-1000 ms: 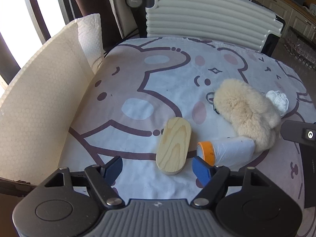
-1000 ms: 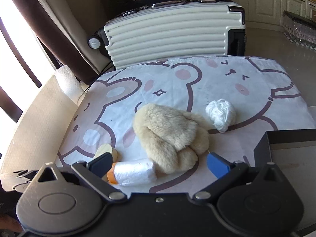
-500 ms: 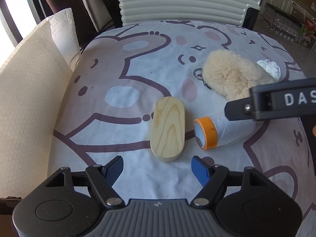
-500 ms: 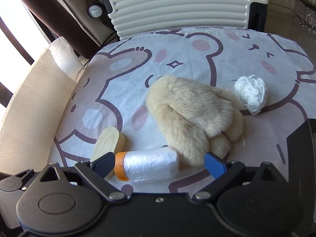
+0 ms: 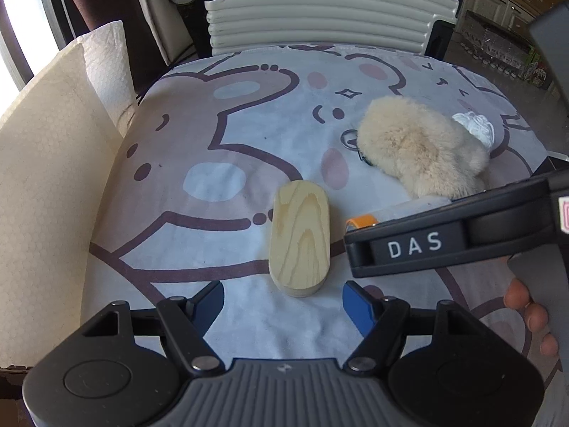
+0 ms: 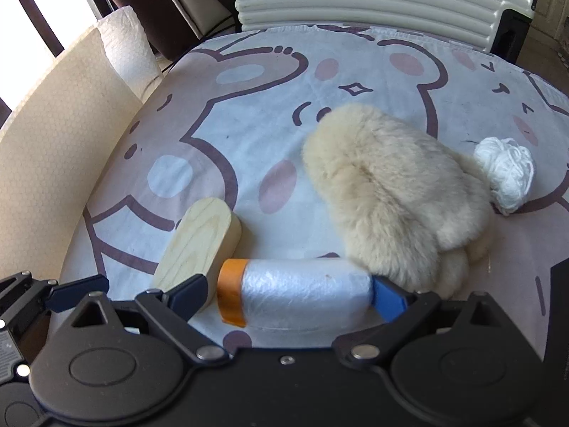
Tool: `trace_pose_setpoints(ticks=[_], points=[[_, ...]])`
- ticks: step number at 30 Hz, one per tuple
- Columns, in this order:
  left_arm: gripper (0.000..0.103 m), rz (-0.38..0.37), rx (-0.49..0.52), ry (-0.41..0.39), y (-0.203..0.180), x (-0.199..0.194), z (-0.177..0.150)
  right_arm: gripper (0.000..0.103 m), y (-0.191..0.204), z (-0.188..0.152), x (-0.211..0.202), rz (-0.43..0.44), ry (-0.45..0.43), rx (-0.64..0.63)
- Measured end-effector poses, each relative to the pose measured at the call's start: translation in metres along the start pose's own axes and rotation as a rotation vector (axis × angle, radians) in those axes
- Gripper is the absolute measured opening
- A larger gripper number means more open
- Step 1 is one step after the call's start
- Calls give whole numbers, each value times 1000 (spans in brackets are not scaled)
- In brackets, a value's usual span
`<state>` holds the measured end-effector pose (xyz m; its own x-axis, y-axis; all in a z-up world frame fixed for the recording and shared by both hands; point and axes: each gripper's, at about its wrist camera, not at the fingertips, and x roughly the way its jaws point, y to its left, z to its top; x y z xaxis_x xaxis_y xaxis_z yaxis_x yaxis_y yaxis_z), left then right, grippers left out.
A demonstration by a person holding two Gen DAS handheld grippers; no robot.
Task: Organize objects
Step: 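Close the right gripper around the plastic-wrapped roll with the orange cap, then close the left gripper on the oval wooden block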
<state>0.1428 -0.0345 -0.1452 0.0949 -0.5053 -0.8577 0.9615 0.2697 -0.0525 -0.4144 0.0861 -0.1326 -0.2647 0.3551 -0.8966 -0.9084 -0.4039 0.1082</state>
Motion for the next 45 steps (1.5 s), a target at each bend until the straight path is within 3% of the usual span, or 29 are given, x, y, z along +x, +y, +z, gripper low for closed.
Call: trace_pose_setpoints(ticks=[1,3,15,23,38,45], points=[[74,-3,-3,-1,0,0,0,88,0,0,3,-7,12,0],[73,-11,-15,-1,2,1,1,87,-3,2,5,6,40,18],[69,-27,-116,19,7,14,11,86,-40,7,-14,24,96,141],[68,-34,-194,7,11,32,20,86,-62,3,-26,22,90,132],[50,35,-157,39,-13,46,33,86,-67,-5,-35,-7,79,51],[49,28,-181,49,-13,40,38,86,-69,-7,-33,-53,90,35]])
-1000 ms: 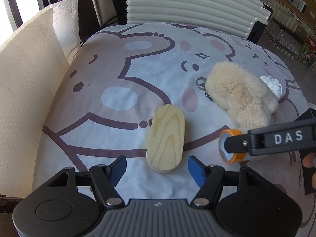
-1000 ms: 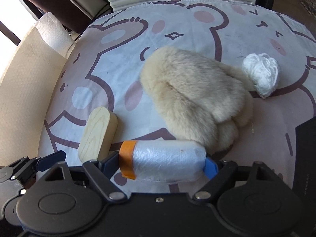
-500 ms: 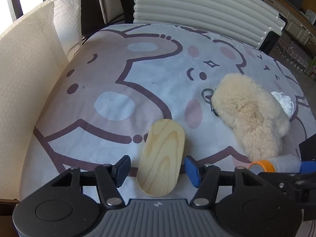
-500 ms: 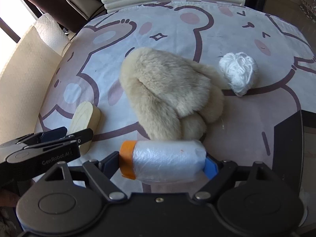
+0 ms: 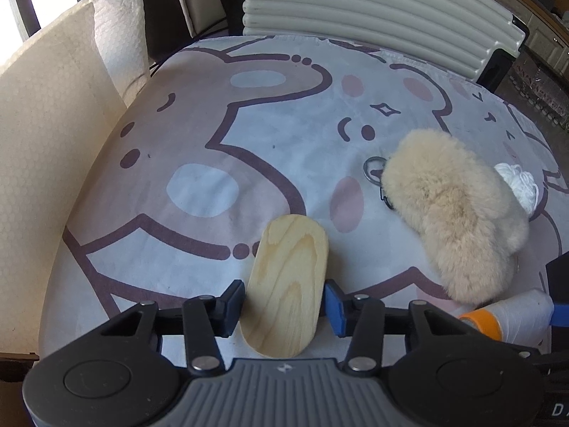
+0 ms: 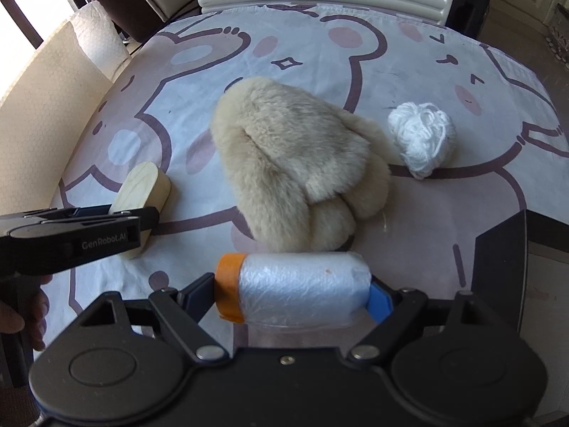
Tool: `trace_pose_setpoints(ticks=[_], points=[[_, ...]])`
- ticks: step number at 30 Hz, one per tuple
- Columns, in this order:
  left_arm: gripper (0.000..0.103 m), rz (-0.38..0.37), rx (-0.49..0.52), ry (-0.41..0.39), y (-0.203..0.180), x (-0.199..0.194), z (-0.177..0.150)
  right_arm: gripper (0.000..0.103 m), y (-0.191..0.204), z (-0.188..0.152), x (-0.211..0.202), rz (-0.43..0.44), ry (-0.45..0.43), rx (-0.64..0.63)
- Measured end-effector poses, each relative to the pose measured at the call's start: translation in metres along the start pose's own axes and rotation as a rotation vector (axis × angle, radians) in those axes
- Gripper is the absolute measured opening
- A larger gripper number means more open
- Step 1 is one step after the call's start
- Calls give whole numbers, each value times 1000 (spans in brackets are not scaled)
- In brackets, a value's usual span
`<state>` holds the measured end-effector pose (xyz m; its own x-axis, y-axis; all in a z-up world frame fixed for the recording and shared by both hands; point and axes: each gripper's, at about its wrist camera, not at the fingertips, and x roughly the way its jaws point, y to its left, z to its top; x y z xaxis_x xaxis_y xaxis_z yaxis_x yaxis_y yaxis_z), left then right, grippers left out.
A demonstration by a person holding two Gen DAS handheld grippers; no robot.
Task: Organize objects
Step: 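Close the left gripper on the oval wooden block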
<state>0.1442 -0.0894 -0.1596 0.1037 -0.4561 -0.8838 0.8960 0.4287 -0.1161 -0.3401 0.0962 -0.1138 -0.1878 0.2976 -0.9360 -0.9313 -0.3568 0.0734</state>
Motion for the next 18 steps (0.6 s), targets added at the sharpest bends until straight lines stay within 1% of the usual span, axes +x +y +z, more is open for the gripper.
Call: trace_pose_setpoints(ticks=[4,7,9,14,18], points=[[48,-12,3,-7,-2,-8,2,86,-1,-1,-1,-13,-5,-1],[48,-18,15,6,-4,-12,1,86,-1,-2,-3,-17,-12,2],[48,-18,23,34,-3,-13,-1,86,0,-2,-5,-19,-14,-1],[47,-30,48,149,0,-7,-14,86,1,-5,-8,-26,-10,-4],[46,-21,67,167,-3,-7,-17,86,1,-7,-11,-29,-7,-8]])
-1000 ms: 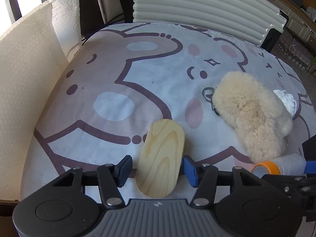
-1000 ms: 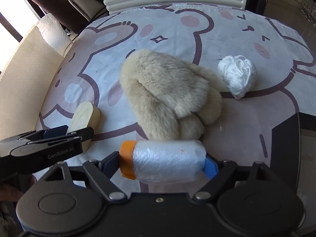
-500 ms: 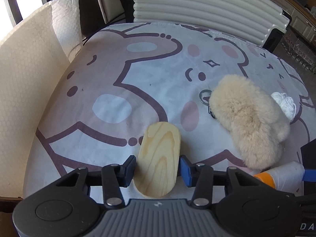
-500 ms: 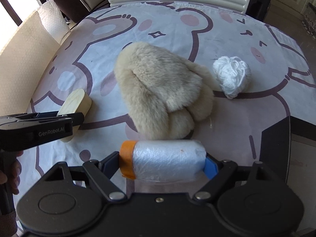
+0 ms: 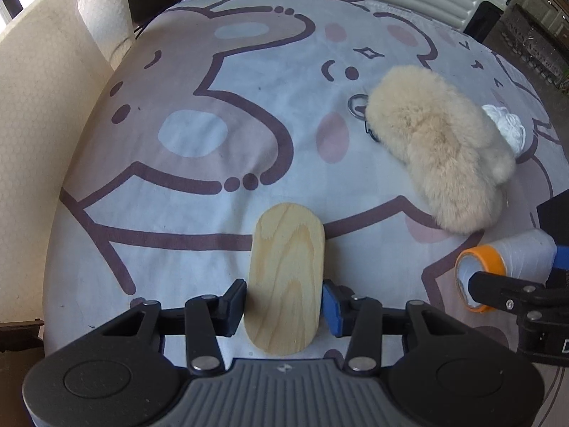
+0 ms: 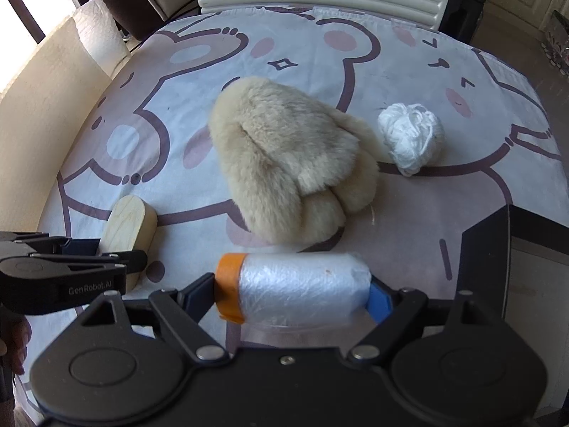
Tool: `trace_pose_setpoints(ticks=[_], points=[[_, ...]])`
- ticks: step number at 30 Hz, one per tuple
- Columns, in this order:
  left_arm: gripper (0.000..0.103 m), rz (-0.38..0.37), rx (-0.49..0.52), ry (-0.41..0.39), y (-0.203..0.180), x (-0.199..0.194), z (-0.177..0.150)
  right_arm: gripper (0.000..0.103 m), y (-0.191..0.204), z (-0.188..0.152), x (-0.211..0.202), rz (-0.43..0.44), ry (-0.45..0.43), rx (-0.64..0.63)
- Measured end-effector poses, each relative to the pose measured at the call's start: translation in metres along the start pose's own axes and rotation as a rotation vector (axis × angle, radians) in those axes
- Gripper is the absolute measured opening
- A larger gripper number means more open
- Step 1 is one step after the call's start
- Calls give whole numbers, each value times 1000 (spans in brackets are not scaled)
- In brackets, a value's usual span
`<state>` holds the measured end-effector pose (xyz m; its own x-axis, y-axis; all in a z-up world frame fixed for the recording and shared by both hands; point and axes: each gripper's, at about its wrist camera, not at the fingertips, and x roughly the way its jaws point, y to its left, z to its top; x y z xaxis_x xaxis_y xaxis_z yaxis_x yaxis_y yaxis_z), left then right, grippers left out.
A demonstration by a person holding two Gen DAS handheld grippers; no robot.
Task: Organize objects
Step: 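Close the left gripper on the oval wooden block, then lift the wooden block with the left gripper while the right gripper carries the roll toward the black box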
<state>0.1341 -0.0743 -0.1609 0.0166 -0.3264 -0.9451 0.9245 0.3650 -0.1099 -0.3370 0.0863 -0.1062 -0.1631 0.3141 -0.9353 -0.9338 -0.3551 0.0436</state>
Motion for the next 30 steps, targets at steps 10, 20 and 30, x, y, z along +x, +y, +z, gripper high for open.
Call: trace_pose_setpoints(ticks=[10,20,30], points=[[48,6,-46,10,1,8,10,86,-5,-1,2,-8,5,-1],[46,5,-27,-11,3,1,8,86,-4,-1,0,-19,-7,-1],[46,-7,-8,-123,1,-40,4,86,-4,-2,-23,-32,-75,18]])
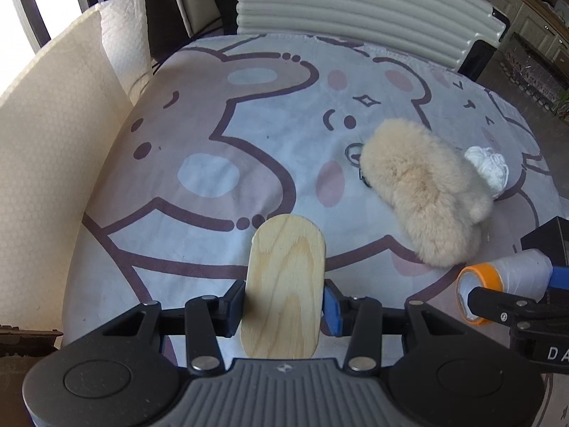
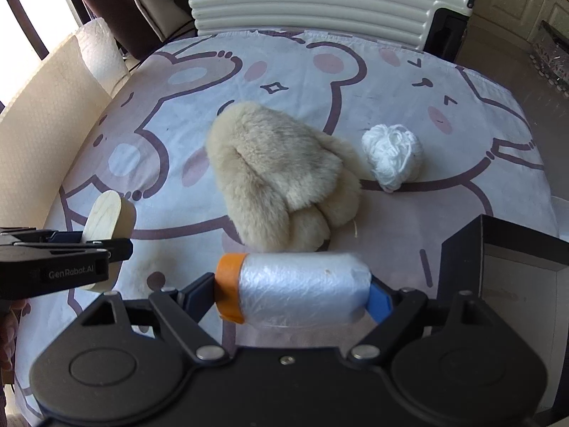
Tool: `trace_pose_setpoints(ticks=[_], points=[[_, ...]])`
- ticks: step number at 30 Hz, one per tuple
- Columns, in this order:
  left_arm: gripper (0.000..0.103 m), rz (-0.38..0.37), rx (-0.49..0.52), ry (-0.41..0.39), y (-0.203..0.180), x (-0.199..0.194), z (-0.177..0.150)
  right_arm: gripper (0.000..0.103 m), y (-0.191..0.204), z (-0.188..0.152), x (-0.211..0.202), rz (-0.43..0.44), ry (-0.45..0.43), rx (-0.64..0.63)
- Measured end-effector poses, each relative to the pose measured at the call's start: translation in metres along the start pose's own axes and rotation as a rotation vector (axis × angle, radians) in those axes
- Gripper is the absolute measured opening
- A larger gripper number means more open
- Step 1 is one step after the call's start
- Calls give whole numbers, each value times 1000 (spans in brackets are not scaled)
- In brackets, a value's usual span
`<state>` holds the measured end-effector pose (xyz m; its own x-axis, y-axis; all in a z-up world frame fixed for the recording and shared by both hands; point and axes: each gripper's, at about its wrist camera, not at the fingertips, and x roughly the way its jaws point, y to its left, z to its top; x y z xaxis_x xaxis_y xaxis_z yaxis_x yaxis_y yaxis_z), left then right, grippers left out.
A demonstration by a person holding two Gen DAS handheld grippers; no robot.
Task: Organize objects
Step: 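Lift the wooden block with the left gripper while the right gripper carries the roll toward the black box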
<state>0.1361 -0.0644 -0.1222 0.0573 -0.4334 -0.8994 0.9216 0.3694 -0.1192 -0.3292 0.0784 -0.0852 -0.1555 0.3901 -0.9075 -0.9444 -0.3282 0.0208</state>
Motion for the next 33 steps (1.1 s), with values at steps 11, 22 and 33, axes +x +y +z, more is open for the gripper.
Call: trace_pose_setpoints(ticks=[11,22,33], points=[[46,4,11,-106,2,-54,-6,86,-11,-7,-39,-47,-111,66],[46,5,17,-194,3,-101,-14,86,-8,-14,-81,-61,-228,83],[46,12,23,-252,0,-126,-18,86,-11,-19,-107,-82,-316,77]])
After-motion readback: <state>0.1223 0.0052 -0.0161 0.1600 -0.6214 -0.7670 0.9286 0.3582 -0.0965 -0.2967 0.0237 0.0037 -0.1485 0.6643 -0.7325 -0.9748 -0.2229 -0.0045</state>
